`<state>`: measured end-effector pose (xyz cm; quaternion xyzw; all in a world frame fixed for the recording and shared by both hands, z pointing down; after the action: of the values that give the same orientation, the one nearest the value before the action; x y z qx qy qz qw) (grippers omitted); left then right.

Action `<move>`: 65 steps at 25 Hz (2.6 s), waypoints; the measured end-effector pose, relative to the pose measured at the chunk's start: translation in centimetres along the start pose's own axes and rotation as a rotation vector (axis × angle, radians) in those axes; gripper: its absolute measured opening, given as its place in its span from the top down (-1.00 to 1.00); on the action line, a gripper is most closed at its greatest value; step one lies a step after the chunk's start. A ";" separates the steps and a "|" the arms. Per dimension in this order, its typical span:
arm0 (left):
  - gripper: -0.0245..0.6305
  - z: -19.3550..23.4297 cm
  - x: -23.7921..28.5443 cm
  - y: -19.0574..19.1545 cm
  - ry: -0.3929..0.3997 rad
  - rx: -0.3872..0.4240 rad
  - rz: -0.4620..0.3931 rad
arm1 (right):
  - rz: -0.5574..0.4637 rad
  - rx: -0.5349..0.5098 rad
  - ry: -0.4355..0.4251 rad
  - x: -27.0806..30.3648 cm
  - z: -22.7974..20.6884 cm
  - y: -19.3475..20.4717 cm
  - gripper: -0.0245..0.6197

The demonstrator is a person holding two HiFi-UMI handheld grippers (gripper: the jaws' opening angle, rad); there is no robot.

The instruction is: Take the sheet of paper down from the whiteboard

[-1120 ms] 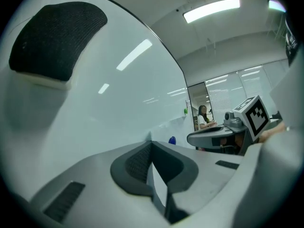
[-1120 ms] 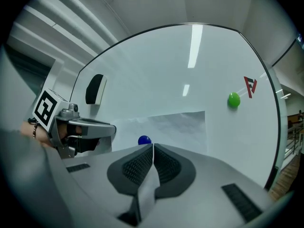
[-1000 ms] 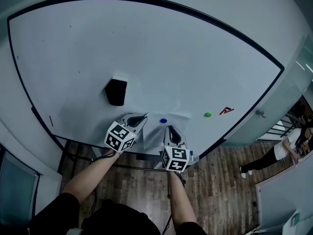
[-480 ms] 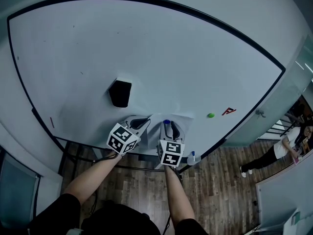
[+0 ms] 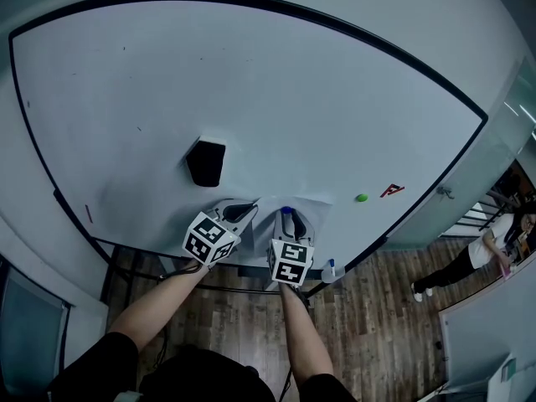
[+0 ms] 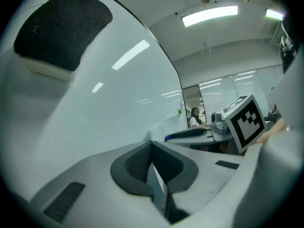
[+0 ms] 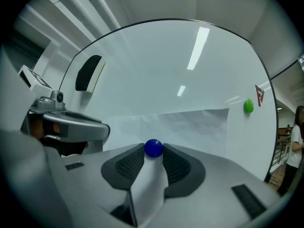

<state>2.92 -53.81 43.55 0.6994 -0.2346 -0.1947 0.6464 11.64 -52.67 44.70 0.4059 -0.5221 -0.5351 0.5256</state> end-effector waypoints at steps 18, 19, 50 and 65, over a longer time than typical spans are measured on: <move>0.86 0.8 -0.9 0.7 -0.052 -0.042 0.015 | 0.002 0.009 -0.013 -0.5 -1.4 0.1 0.52; 0.86 0.9 -1.1 0.8 -0.059 -0.043 0.017 | 0.002 0.011 -0.013 -0.5 -1.5 0.1 0.52; 0.86 3.8 -4.7 2.7 -0.237 -0.044 0.071 | -0.001 0.023 -0.038 -1.2 -4.4 0.8 0.52; 0.86 5.5 -7.8 3.9 -0.320 -0.005 0.117 | -0.006 0.027 -0.012 -1.1 -4.3 1.1 0.51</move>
<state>-6.90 -53.98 46.73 0.6430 -0.3743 -0.2659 0.6129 16.10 -52.06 45.10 0.4114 -0.5312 -0.5319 0.5154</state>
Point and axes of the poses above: the fingertips, and each gripper's own axes: x forward along the fingers, z to its left, y out of its underside, the point moved 1 cm from there along -x, backward along the fingers, and after that the axes turned 8 degrees about -y, right-handed, at the moved point
